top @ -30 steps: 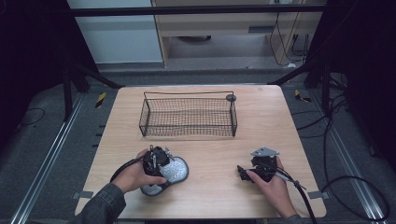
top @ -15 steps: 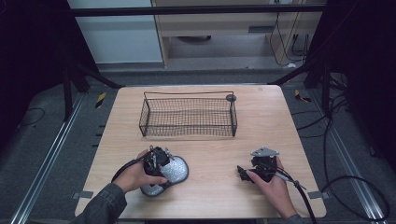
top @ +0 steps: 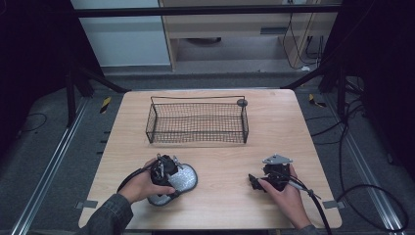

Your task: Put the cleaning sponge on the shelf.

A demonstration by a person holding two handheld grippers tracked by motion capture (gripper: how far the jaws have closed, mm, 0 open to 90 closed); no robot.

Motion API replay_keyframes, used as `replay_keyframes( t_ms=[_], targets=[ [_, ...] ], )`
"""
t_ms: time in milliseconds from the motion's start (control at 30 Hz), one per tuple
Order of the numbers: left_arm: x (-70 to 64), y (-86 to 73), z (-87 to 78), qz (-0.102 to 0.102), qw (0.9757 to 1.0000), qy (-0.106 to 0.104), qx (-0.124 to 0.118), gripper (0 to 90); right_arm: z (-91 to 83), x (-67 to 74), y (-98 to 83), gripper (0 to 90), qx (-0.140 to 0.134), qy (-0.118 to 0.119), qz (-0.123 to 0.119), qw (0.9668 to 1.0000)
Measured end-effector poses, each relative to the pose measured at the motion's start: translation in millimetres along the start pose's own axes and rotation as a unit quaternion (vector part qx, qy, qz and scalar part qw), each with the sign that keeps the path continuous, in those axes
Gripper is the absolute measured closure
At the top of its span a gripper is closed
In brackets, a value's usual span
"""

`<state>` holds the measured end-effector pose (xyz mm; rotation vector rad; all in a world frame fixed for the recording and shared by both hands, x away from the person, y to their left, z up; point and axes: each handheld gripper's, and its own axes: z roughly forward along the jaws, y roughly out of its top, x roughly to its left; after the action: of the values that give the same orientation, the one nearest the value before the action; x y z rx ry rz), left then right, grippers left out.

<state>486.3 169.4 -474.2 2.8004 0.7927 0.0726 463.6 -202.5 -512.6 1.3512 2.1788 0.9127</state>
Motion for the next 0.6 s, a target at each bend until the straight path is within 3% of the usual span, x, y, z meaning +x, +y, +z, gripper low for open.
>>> replay_keyframes(
  t_ms=[267,600],
  targets=[
    [-2.2,1.3,5.0,0.006,0.9999,0.009,0.001,1.7,0.1,0.1,0.0,0.4,0.000,-0.001,-0.001,1.0000],
    [-3.8,1.9,2.1,0.007,0.9998,0.016,-0.001,9.5,0.0,0.2,0.0,0.4,0.000,0.000,-0.001,1.0000]
  ],
)
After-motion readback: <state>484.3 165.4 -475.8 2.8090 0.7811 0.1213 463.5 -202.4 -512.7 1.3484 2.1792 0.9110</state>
